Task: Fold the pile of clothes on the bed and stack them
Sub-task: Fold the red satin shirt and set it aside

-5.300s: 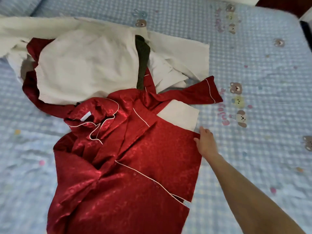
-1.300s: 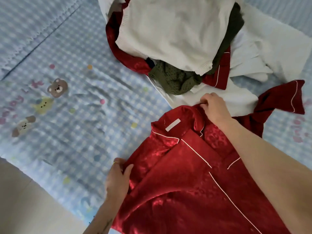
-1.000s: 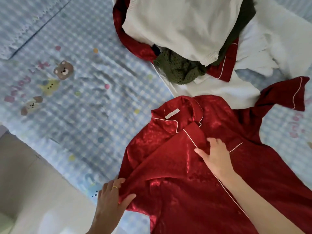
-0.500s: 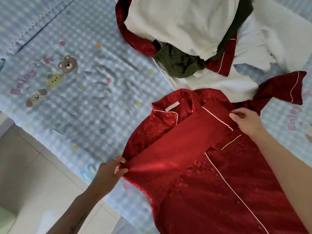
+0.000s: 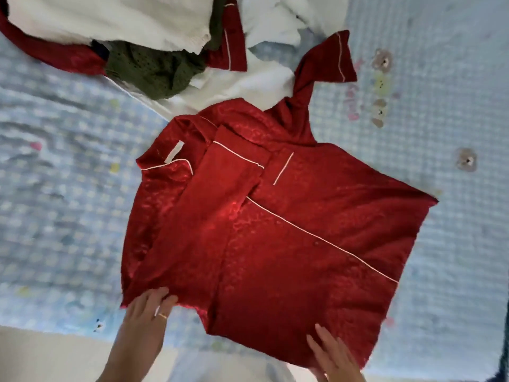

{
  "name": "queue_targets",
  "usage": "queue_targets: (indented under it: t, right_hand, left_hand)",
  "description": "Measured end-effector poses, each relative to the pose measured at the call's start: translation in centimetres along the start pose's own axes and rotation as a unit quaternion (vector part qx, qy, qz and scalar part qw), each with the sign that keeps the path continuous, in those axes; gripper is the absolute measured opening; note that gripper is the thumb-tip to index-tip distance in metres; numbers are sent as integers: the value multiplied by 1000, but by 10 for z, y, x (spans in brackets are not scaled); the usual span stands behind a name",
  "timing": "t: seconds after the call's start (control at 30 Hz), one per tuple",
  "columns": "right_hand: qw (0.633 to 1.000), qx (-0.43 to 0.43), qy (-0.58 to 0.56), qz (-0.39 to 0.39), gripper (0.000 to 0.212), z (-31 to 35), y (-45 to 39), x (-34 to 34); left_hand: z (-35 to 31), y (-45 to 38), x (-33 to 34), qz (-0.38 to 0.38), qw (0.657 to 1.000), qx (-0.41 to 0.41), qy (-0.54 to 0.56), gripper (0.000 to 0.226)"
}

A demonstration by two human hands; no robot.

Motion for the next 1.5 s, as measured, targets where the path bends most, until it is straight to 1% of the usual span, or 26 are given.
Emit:
queue_targets:
  t: [0.03,0.07,0.1,0.13,0.17,0.23,0.3,0.4,0.47,0.57,0.6,0.63,0.7,0.77,0.83,0.87,0.93,1.0,1.07,1.17,1.2,1.23,1.33,1.37,1.43,1.5]
  right_hand:
    - [985,138,-79,-69,59,-43,8,-19]
    - [938,291,-144,-122,67,-87,25,-26]
    - [876,424,-184,-137,73,-117,47,-20]
    - [823,520,-198,-114,72,-133,65,-7]
    - [783,584,-204,-67,65,-138,81,10]
    - [726,643,-243,11,51,-133,100,39]
    - [711,642,-286,21,37,-125,100,52]
    - [741,593,-314,-27,22,-128,93,48]
    - [737,591,-325,-42,14,-136,100,44]
    - [731,606,-314,30,21,-143,115,55]
    - [733,610,-299,37,21,-147,117,53]
    - [744,610,-273,14,21,-156,114,42]
    - [803,550,-217,-78,30,-170,84,5]
    - [873,436,-183,-119,44,-166,27,-24]
    - [933,319,-136,-96,53,-148,-41,-36]
    - [955,267,-106,-75,56,-139,-72,-35]
    - [983,182,-31,-26,58,-130,-122,-27]
    - [990,124,59,19,59,-141,-150,-17]
    - [987,119,104,17,61,-176,-164,-24]
    - [962,258,65,-56,64,-250,-180,-65]
    - [956,280,53,-75,64,-262,-191,-76]
    - [959,267,50,-84,63,-261,-208,-84]
    - [988,115,101,-37,60,-235,-256,-85]
    - [988,107,111,-25,61,-245,-265,-88]
    - [975,198,86,-50,60,-292,-276,-106]
    - [947,303,36,-100,52,-330,-279,-130]
  left_hand:
    - [-20,-2,11,24,998,64,0,48]
    - [-28,-3,21,48,995,92,-9,52]
    - [-27,-5,26,64,993,94,-18,52]
    - [-22,-9,27,72,993,87,-26,48]
    - [-18,-12,27,82,992,88,-33,44]
    - [-16,-19,29,112,987,108,-47,40]
    - [-17,-23,30,134,980,133,-60,42]
    - [-22,-26,27,149,971,175,-73,47]
    - [-19,-24,26,162,966,186,-75,47]
    - [-24,-22,29,204,955,197,-93,49]
    - [-27,-22,29,218,951,195,-100,49]
    - [-32,-24,29,232,948,191,-102,48]
    - [-42,-35,23,223,955,175,-92,46]
    - [-53,-52,20,184,969,150,-71,53]
    - [-65,-62,31,196,969,130,-78,58]
    - [-70,-63,38,209,966,129,-81,54]
    - [-71,-52,60,260,954,123,-85,52]
    - [-65,-35,73,273,949,117,-103,59]
    - [-57,-27,81,282,943,110,-134,58]
    - [-72,-41,84,258,951,111,-130,52]
    - [-84,-61,82,256,955,105,-110,53]
    - [-96,-89,81,242,962,94,-79,57]
    - [-121,-177,80,175,982,56,-38,68]
    - [-126,-209,83,161,984,60,-43,69]
    - [-127,-272,84,149,986,54,-60,72]
    - [-123,-318,89,155,985,35,-65,75]
Point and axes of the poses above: each hand's wrist, its own y-axis away from the middle knuckle, its own x-axis out of the palm, z = x × y, the point moved 10 cm from there along -y, towards the middle knuckle, and after that the axes turned 10 degrees about x, right-handed, at the moved point
